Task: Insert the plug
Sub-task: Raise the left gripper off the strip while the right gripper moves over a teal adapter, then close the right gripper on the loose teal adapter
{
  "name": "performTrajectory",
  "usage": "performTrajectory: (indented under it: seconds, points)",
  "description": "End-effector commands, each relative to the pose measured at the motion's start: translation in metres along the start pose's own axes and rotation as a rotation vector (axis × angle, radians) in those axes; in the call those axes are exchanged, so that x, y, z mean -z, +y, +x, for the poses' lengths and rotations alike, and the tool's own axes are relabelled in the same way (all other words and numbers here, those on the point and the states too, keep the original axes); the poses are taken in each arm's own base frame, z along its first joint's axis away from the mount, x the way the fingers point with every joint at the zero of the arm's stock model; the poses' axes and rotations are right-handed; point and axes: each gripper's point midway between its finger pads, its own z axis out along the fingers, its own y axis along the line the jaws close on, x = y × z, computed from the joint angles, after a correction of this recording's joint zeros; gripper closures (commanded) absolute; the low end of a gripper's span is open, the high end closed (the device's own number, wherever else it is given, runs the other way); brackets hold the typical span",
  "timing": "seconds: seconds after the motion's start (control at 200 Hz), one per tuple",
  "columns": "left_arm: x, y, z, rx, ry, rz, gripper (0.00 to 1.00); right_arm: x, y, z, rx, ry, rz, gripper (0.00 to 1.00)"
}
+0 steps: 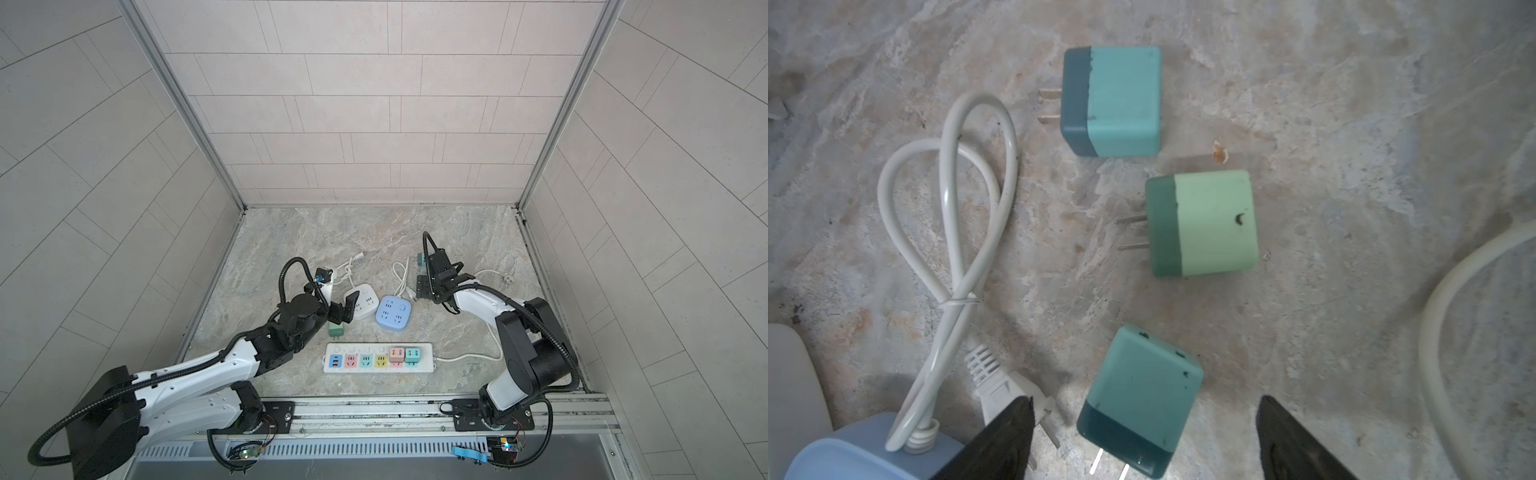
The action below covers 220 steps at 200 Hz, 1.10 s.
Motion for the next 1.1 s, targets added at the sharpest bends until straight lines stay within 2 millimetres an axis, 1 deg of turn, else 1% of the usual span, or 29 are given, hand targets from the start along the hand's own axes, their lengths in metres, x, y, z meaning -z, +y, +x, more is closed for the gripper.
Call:
performTrajectory:
  seconds: [0.0,0.11,0.17,0.245,0.33,0.41,0.62,0.715,0.801,0.906,1.026,1.096]
  points:
    - [0.003,0.002,-0.013,0.035,-0.044,-0.001,0.05,-0.006,-0.004,0.005,0.002,0.034,0.051,0.14]
    - [0.005,0.002,-0.014,0.033,-0.048,0.0,0.05,-0.015,-0.004,0.01,0.021,0.077,0.075,0.16]
    - [0.005,0.0,-0.016,0.038,-0.051,0.008,0.05,-0.015,-0.006,0.013,0.035,0.09,0.095,0.17]
    - [0.006,-0.002,-0.016,0.043,-0.05,0.021,0.05,-0.013,-0.012,0.016,0.041,0.085,0.128,0.18]
    - [0.005,-0.004,-0.015,0.043,-0.046,0.029,0.05,-0.01,-0.021,0.019,0.041,0.077,0.163,0.21]
    - [0.004,-0.004,-0.015,0.041,-0.044,0.027,0.05,-0.007,-0.025,0.02,0.045,0.075,0.182,0.23]
    - [0.007,-0.002,-0.018,0.034,-0.048,0.022,0.05,-0.012,-0.019,0.02,0.065,0.099,0.163,0.36]
    - [0.008,-0.002,-0.018,0.032,-0.049,0.021,0.05,-0.015,-0.02,0.023,0.065,0.11,0.166,0.37]
    - [0.007,-0.004,-0.018,0.033,-0.048,0.031,0.05,-0.015,-0.019,0.019,0.067,0.104,0.165,0.37]
    - [0.008,0.001,-0.018,0.015,-0.044,0.005,0.05,-0.02,-0.019,0.018,0.076,0.128,0.171,0.37]
    - [0.012,0.006,-0.021,0.003,-0.054,-0.015,0.05,-0.029,-0.016,0.024,0.102,0.187,0.163,0.38]
    - [0.015,0.006,-0.023,0.006,-0.066,-0.012,0.05,-0.032,-0.014,0.028,0.108,0.21,0.152,0.42]
